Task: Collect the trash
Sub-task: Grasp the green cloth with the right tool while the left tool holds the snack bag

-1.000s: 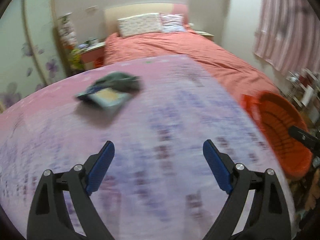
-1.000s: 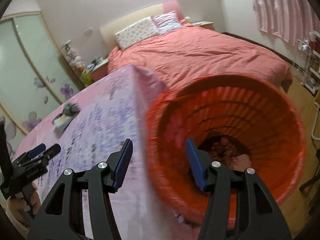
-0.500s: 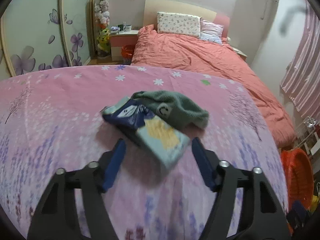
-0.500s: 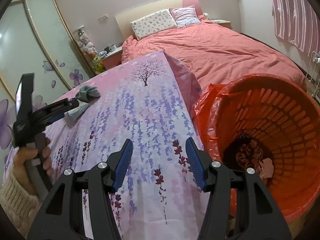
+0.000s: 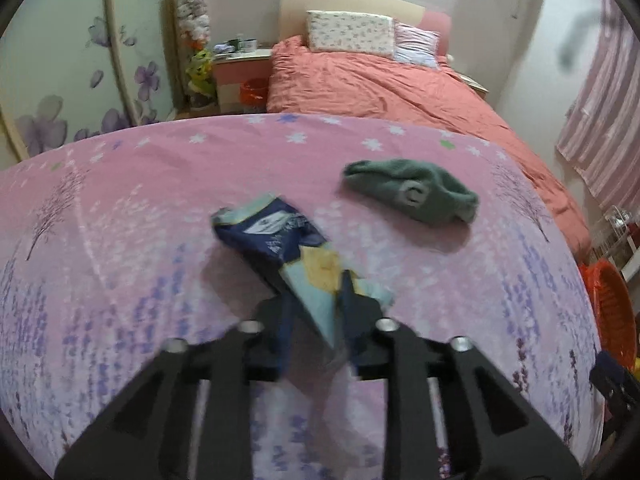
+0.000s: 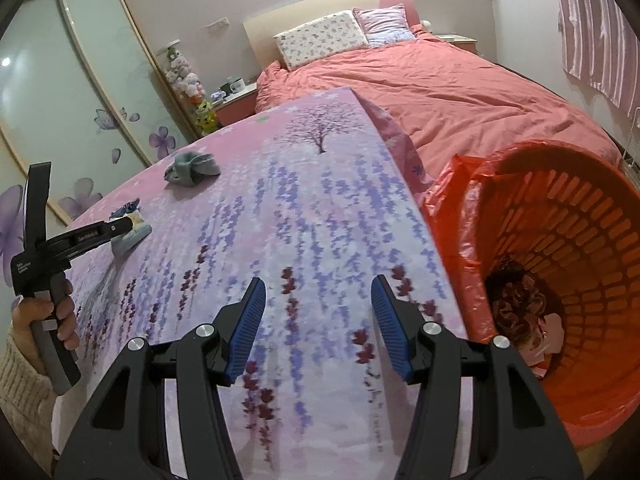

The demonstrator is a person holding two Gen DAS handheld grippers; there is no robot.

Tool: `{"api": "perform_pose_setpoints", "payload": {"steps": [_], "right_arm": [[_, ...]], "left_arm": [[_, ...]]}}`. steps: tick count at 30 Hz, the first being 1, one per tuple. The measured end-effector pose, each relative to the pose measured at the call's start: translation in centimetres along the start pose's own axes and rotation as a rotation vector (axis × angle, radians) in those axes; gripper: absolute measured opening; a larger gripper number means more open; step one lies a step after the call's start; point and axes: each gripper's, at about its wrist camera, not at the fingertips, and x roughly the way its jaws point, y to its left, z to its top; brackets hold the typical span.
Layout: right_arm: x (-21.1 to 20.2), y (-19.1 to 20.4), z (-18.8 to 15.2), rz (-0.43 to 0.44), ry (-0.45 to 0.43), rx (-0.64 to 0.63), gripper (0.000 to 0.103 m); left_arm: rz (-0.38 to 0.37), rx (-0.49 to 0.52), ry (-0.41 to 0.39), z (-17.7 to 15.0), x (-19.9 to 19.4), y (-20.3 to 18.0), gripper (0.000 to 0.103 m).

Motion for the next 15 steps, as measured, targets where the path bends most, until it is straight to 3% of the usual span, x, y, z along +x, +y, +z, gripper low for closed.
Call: {"api": "perform_pose_setpoints", "payload": {"steps": [2, 6, 7, 8, 9, 10, 15], "right_arm": [[0.0, 0.3, 0.0, 0.001, 0.000, -0.005, 0.056], [0.1, 0.5, 0.0, -0.010, 0.003, -0.014, 0.056], [0.2, 0.5, 0.0, -0.011, 0.006, -0.011, 0.056], [0.4, 0.4, 0.1, -0.011, 0.008, -0.008, 0.056], [0.5, 0.5, 0.1, -0.010, 0.011, -0.008, 0.056], [0.7, 0.6, 0.2, -0.009, 0.013, -0.010, 0.056], [1.9, 2.2, 0.5, -0.009, 0.023, -0.053, 0.056]], "left_arm": [[0.002, -0.029, -0.008, 0.1, 0.1, 0.2, 0.064], [0.018, -0.065, -0.001, 0.8, 1.0, 0.0, 0.068], [0.036, -0.062, 0.006, 0.9, 1.3, -0.1, 0.062], [0.067, -0.059, 0.027, 1.0, 2.0, 0.0, 0.046], [0.088, -0.050, 0.022, 1.1, 2.0, -0.1, 0.045], [0.099, -0.037, 0.030, 1.2, 1.9, 0.1, 0.035], [0.157, 0.019, 0.034, 0.3, 0.8, 2.6, 0.033]]}}
